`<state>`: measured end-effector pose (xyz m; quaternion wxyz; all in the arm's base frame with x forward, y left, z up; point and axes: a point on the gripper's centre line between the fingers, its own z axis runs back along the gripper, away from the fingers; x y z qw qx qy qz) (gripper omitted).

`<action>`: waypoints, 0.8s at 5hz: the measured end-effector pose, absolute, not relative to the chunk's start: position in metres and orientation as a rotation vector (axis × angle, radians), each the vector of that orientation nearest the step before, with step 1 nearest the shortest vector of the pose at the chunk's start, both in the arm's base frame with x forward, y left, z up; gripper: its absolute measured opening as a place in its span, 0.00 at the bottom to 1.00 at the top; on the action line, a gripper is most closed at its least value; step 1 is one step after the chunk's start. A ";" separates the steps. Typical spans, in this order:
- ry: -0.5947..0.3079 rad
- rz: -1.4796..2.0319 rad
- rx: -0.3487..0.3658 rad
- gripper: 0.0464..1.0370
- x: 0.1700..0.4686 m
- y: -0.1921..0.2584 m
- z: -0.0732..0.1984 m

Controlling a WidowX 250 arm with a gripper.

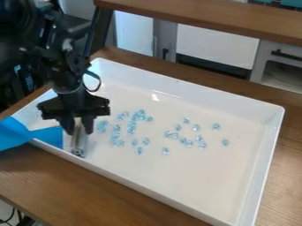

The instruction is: Sweep into pile

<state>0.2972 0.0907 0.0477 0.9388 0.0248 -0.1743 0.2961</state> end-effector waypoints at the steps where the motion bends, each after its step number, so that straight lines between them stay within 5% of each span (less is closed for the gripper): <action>1: -0.346 0.611 0.043 0.31 0.303 0.071 0.051; 4: -0.355 0.626 0.061 0.31 0.327 0.017 0.046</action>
